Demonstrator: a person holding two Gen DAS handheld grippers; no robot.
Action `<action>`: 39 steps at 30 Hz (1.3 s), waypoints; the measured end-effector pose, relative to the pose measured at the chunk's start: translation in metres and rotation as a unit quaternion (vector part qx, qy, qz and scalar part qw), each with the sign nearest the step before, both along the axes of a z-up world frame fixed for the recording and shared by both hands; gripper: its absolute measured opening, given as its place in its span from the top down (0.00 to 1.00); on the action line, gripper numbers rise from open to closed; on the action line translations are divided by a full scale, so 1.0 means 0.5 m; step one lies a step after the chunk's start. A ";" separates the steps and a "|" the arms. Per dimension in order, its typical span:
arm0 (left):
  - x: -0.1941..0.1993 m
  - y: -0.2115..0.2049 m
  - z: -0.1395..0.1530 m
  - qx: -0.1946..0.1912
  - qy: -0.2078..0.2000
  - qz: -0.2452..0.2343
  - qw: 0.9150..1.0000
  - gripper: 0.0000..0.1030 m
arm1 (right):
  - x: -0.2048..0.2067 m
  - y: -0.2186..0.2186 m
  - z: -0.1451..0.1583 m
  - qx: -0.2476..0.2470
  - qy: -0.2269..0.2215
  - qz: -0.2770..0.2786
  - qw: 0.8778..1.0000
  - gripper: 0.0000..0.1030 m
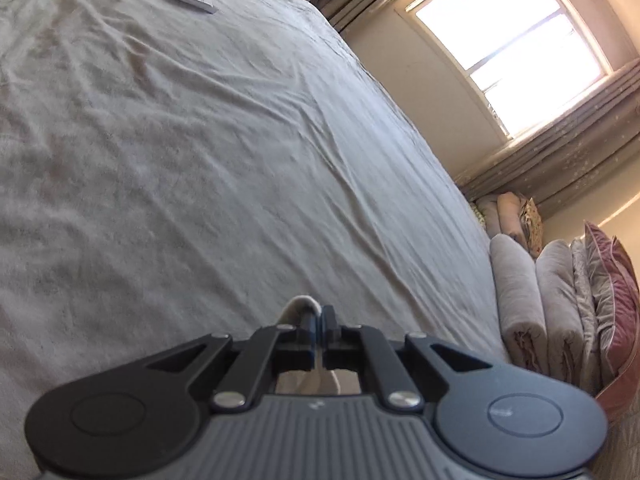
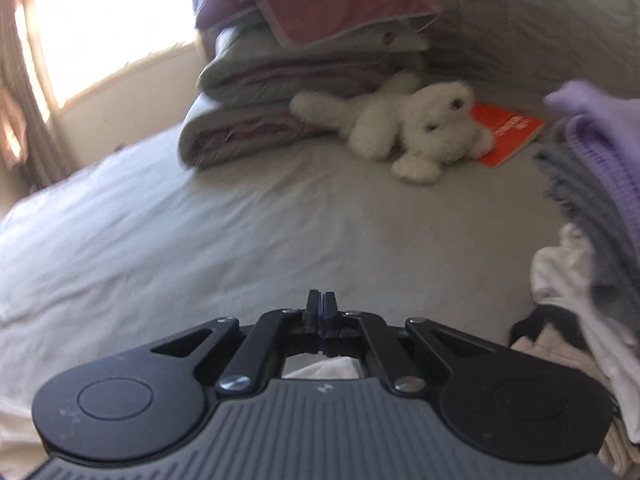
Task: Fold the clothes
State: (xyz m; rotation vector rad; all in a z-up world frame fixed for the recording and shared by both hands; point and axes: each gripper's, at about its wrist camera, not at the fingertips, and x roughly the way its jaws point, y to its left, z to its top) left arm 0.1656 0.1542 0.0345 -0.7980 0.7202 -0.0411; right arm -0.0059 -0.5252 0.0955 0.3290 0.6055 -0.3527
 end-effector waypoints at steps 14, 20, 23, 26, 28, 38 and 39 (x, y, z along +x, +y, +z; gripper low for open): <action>0.001 -0.013 0.025 0.098 -0.020 -0.075 0.992 0.52 | 0.045 0.018 -0.093 -0.070 0.086 0.091 0.990 0.55; 0.005 -0.053 -0.002 0.198 -0.001 -0.130 0.972 0.84 | 0.048 0.042 -0.076 -0.115 0.076 0.084 0.987 0.99; 0.004 -0.067 -0.006 0.226 -0.004 -0.143 0.964 0.96 | 0.030 0.046 -0.029 -0.133 0.023 0.059 0.989 0.99; 0.002 -0.057 0.005 0.218 -0.019 -0.119 0.968 0.96 | 0.018 0.053 0.002 -0.156 -0.014 0.037 0.987 1.00; 0.001 -0.049 0.014 0.208 -0.031 -0.101 0.972 0.96 | 0.012 0.061 0.013 -0.175 -0.032 0.026 0.984 1.00; 0.012 -0.048 0.016 0.190 -0.040 -0.058 0.979 0.96 | 0.042 0.054 0.022 -0.168 -0.036 0.026 0.985 1.00; 0.015 -0.049 0.012 0.193 -0.035 -0.059 0.979 0.96 | 0.051 0.046 0.008 -0.151 -0.021 0.030 0.988 1.00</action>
